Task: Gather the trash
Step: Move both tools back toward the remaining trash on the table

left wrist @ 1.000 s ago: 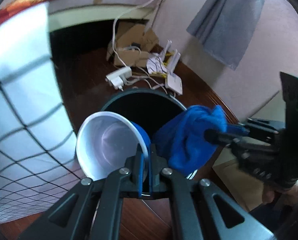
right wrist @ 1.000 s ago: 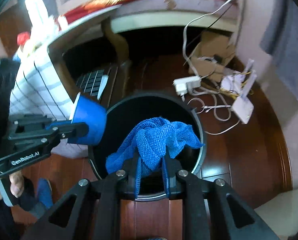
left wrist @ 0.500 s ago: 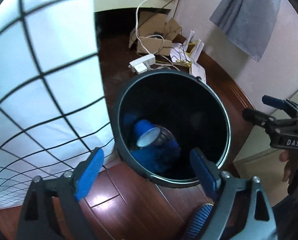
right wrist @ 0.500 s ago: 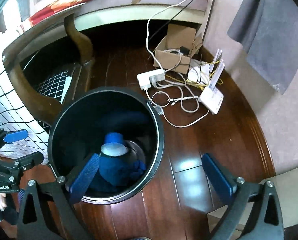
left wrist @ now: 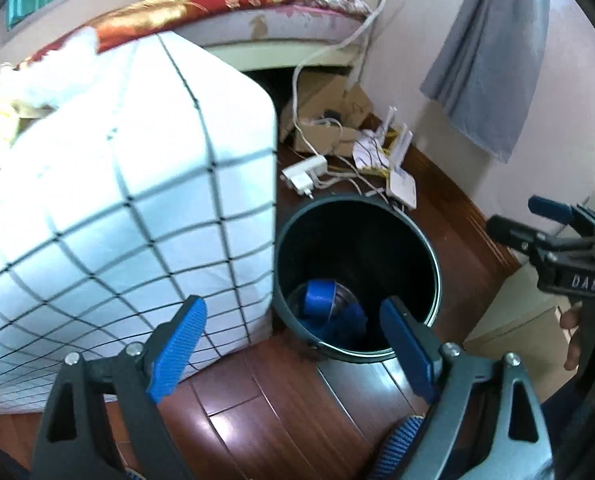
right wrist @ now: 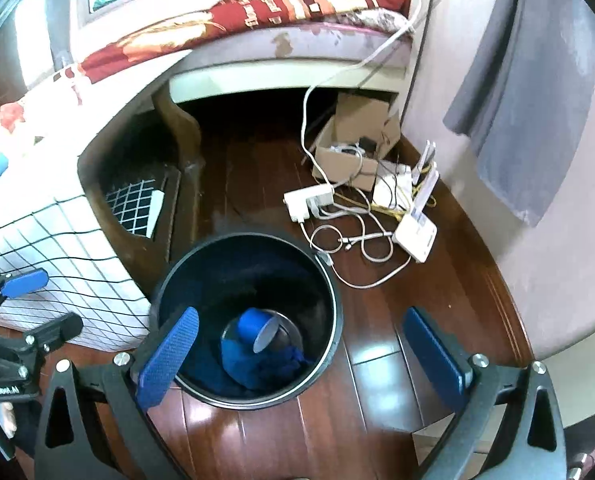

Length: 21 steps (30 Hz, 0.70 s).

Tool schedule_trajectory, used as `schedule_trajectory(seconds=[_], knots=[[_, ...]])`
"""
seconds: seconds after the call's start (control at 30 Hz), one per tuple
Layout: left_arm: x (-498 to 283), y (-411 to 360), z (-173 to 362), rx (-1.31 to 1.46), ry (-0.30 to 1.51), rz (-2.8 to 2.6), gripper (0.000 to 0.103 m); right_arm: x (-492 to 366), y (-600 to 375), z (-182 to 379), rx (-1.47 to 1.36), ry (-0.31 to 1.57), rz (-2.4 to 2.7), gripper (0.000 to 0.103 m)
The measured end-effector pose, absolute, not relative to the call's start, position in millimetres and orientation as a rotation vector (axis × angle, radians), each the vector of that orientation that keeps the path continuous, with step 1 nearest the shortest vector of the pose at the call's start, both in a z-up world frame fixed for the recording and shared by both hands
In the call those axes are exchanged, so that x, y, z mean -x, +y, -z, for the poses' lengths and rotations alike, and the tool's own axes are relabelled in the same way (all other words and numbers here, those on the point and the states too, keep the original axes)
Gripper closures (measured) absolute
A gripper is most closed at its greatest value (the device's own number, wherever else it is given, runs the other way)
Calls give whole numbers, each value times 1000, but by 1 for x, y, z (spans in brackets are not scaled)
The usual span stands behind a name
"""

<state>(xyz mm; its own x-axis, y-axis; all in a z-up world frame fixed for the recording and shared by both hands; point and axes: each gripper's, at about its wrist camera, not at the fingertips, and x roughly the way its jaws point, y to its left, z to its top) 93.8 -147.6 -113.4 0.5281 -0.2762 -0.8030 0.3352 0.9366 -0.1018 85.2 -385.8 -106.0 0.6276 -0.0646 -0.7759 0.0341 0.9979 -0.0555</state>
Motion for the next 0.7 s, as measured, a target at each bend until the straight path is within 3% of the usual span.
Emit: schedule_trajectory(seconds=[0.7], knots=[[-71,-53,44,23,745,151,13,-86,-276,31,106,735,-108,0]])
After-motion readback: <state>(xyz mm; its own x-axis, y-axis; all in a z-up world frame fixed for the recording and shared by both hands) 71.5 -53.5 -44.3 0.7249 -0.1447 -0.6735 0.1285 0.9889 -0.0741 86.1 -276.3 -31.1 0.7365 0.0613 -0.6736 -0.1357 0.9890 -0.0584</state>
